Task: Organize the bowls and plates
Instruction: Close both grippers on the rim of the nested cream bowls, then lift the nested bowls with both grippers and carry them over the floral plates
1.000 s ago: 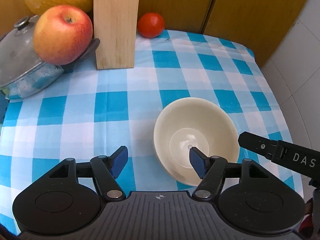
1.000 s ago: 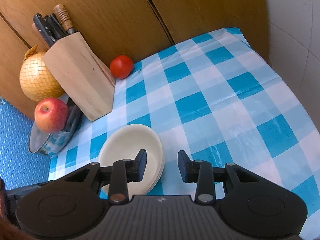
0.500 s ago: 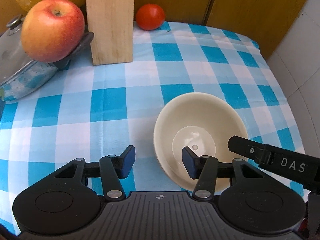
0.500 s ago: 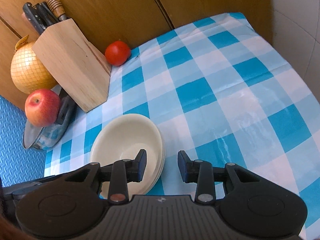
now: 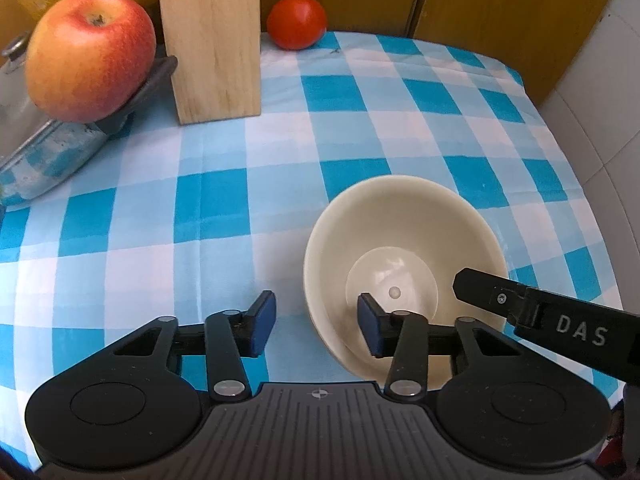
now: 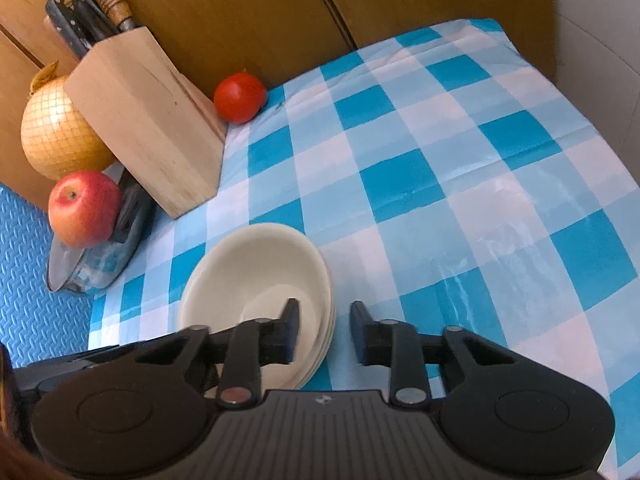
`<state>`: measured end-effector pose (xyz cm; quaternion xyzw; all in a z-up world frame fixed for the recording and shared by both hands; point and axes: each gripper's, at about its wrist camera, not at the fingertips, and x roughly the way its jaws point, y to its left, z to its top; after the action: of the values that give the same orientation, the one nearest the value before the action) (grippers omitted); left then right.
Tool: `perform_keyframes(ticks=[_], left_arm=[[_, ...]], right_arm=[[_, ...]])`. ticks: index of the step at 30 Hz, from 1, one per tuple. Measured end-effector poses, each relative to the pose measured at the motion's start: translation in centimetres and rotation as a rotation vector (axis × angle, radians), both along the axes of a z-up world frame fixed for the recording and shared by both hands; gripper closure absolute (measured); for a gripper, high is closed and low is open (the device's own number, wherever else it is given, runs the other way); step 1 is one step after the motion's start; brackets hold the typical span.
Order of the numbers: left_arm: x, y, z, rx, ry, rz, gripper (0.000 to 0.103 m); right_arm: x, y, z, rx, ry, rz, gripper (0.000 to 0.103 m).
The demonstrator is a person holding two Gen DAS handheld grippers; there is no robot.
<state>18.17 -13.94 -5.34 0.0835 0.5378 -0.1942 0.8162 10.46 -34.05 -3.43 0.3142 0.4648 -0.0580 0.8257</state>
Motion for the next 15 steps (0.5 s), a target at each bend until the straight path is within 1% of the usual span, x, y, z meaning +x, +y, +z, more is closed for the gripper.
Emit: perform_keyframes(ticks=[2,7,15], left_arm=[[0.11,-0.07,-0.22,-0.001,0.006,0.001,0.054],[0.14,-0.31,-0.12,-0.014,0.016,-0.007,0.068],[0.1,-0.7,-0.08,-0.009,0.011,-0.014,0.069]], right_arm=[[0.06,-0.11,-0.4,0.023,0.004,0.002,0.085],[0.07,0.09,-0.31,0.037,-0.006,0.013,0.091],[-0.01,-0.02,-0.08,0.031,-0.016,0.014,0.091]])
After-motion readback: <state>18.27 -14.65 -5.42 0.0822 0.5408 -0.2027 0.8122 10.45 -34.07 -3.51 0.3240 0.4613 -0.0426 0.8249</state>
